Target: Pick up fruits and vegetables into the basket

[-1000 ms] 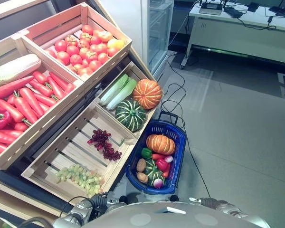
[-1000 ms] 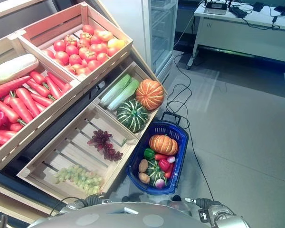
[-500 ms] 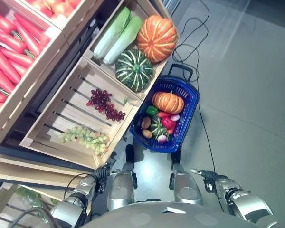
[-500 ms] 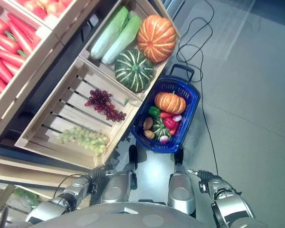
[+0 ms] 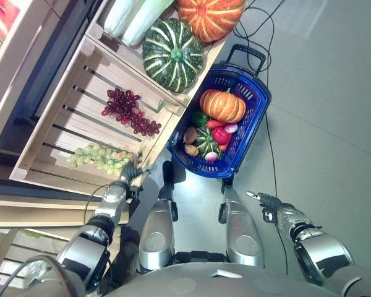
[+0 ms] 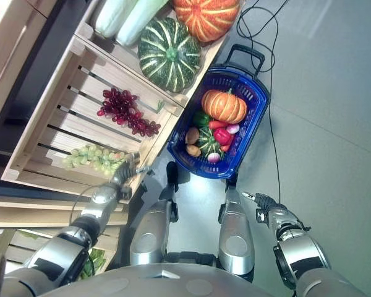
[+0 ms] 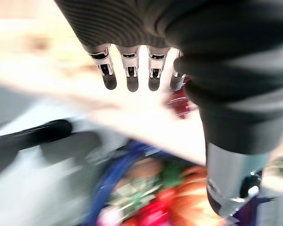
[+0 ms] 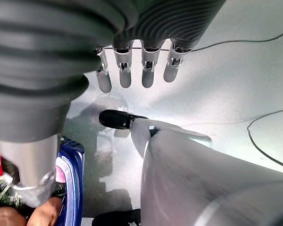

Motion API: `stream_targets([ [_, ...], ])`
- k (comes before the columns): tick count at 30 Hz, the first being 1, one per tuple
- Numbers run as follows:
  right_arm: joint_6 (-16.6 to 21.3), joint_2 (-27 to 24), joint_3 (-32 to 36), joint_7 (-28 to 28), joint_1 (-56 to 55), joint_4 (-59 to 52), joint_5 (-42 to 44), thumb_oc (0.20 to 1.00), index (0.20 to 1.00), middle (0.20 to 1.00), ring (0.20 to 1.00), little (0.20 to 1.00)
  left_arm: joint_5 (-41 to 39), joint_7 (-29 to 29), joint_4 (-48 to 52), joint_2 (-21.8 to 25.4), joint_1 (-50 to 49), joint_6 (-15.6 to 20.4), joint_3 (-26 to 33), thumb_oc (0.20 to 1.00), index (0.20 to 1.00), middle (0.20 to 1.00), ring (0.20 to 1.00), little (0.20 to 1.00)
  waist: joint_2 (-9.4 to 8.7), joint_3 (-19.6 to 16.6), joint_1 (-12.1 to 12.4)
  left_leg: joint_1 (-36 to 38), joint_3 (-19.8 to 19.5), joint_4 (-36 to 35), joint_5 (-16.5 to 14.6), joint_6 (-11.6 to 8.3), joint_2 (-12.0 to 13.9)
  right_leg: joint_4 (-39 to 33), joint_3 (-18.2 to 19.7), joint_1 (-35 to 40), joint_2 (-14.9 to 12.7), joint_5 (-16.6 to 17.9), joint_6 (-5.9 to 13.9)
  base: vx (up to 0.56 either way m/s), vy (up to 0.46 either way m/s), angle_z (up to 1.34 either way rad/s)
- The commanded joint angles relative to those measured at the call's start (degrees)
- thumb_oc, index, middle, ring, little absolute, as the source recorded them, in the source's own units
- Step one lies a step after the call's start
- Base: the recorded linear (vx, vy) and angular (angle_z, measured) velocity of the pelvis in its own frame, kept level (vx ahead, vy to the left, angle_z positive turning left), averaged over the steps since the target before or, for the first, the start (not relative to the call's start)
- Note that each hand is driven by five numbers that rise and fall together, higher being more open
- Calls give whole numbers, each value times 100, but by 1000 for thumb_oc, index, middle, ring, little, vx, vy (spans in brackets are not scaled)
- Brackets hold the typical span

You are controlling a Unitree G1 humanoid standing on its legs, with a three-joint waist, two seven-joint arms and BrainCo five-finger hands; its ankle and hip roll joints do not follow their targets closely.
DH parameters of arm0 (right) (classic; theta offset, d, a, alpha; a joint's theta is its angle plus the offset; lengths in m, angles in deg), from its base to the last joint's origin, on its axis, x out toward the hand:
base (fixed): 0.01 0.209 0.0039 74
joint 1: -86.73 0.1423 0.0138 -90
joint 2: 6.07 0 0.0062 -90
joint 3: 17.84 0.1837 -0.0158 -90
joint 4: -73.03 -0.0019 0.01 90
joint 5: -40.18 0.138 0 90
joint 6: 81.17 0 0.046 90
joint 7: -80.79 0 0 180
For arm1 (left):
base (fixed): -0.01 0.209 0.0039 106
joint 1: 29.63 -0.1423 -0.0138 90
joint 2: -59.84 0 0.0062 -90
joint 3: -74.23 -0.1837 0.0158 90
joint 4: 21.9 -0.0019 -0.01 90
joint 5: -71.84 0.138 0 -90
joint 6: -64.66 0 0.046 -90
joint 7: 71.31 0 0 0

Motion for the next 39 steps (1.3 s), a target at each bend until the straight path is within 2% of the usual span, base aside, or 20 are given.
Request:
stream_targets([
  [1,94,-201,-62,135,-27,-12,375,1000,1000,1000,1000,1000,86,924,370,327,214,669,-5,1000,1000,1000,1000,1000,-117,121,51,-1005,-279,1162,-559,271,-421,1447,25,-1023,-90,-525,-144,-108,-83,6],
  [7,59,-229,-11,188,66,-108,475,1000,1000,1000,1000,1000,790,2076,1110,638,480,945,113,1000,1000,1000,1000,1000,-93,121,59,-1754,-251,1699,-674,372,-508,2059,129,-1817,-62,-668,-180,-48,-20,5],
  [11,94,-197,-45,213,104,-113,542,1000,1000,1000,1000,1000,1614,2929,1351,807,742,838,221,1000,1000,1000,1000,1000,-124,121,66,-1971,-276,1877,-728,424,-563,2307,158,-2089,-31,-737,-215,-22,-2,5],
  [13,101,-196,-50,199,116,-138,532,1000,1000,1000,1000,1000,2042,3258,1390,917,877,628,230,1000,1000,1000,1000,1000,-144,121,58,-2054,-268,1945,-745,426,-564,2387,160,-2173,-11,-761,-231,-7,-3,5],
  [17,81,-212,-82,172,172,-172,547,1000,1000,1000,1000,1000,3068,3781,1233,1180,1142,-89,142,1000,1000,1000,1000,1000,-189,121,38,-2159,-258,2031,-764,413,-556,2466,160,-2272,7,-784,-244,0,0,0],
  [18,67,-237,-104,140,193,-173,542,1000,1000,1000,1000,1000,3509,3947,1003,1340,1257,-383,62,1000,1000,1000,1000,1000,-216,121,18,-2187,-244,2091,-790,406,-536,2526,166,-2297,14,-819,-251,0,0,0],
  [22,46,-315,-147,67,261,-154,478,1000,1000,1000,1000,1000,4168,3855,461,1629,1439,-1062,-218,1000,1000,1000,1000,1000,-245,121,-38,-2252,-205,2142,-790,388,-492,2564,179,-2358,39,-835,-274,0,7,-1],
  [25,37,-354,-209,42,348,-119,431,1000,1000,1000,1000,1000,4547,3751,43,1722,1502,-1339,-489,1000,1000,1000,1000,1000,-237,121,-77,-2294,-172,2125,-735,372,-462,2540,181,-2394,53,-800,-292,6,39,-2],
  [30,65,-426,-257,-21,419,-101,400,1000,1000,1000,1000,1000,4767,3674,-469,1823,1538,-1487,-759,1000,1000,1000,1000,1000,-225,121,-123,-2319,-160,2127,-720,352,-445,2527,177,-2415,59,-803,-301,5,23,-2],
  [31,65,-458,-290,-42,454,-95,404,1000,1000,1000,1000,1000,4972,3584,-638,1837,1557,-1672,-857,1000,1000,1000,1000,1000,-224,121,-140,-2330,-147,2144,-734,345,-438,2540,181,-2430,64,-825,-309,-12,38,-1],
  [34,16,-495,-340,-50,539,-111,368,1000,1000,1000,1000,1000,5289,3463,-930,1836,1595,-1817,-1035,1000,1000,1000,1000,1000,-210,121,-173,-2375,-143,2161,-720,331,-436,2545,196,-2477,72,-824,-320,-14,41,-3],
  [39,-8,-564,-395,-79,650,-79,353,1000,1000,1000,1000,1000,5255,3200,-1359,1772,1669,-2067,-1257,1000,1000,1000,1000,1000,-195,121,-213,-2455,-115,2200,-714,331,-431,2583,194,-2562,72,-839,-342,-11,18,-2],
])
